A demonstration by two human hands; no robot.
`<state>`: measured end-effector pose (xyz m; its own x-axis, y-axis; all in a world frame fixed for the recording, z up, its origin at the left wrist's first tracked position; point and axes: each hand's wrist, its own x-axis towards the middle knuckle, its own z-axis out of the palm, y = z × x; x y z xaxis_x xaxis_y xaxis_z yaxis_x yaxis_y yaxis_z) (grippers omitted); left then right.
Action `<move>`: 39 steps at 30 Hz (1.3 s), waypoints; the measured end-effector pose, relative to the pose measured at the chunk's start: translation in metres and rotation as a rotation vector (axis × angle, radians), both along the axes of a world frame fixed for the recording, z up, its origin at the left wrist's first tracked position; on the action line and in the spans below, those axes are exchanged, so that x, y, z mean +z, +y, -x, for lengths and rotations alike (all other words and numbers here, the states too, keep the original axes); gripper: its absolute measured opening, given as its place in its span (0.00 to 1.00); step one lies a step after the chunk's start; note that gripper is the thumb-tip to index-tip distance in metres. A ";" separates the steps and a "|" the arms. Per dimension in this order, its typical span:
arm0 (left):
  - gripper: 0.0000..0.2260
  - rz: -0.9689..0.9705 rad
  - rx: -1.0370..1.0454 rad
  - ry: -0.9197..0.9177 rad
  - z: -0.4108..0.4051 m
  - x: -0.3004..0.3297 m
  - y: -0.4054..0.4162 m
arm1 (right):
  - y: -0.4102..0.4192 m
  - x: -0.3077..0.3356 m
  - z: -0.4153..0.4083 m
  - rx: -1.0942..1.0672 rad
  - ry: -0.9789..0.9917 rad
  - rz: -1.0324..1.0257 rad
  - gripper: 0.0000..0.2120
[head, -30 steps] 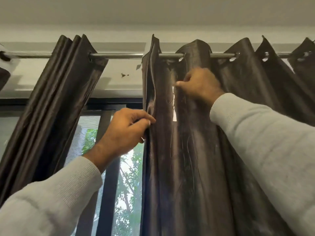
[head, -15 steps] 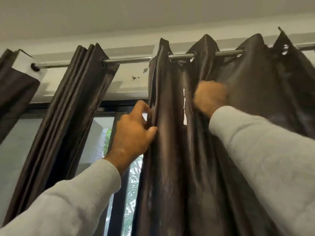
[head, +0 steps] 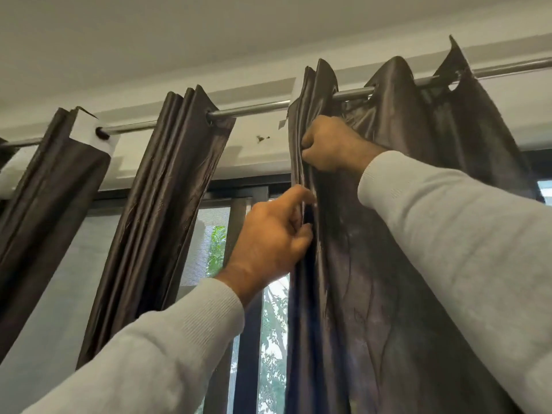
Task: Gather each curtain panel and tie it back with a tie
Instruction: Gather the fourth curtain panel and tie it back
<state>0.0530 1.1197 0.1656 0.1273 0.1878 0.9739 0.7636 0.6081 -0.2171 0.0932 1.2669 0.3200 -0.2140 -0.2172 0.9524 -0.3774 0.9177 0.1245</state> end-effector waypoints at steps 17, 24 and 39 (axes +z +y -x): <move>0.10 -0.083 -0.068 -0.155 0.000 0.006 0.022 | 0.099 -0.007 -0.025 -0.333 0.216 0.522 0.33; 0.10 -0.138 -0.086 -0.137 0.000 0.001 0.011 | 0.136 -0.018 -0.015 -0.399 -0.031 0.522 0.22; 0.16 0.224 0.037 -0.209 0.001 0.004 0.014 | 0.034 -0.002 -0.019 -0.051 -0.165 -0.190 0.18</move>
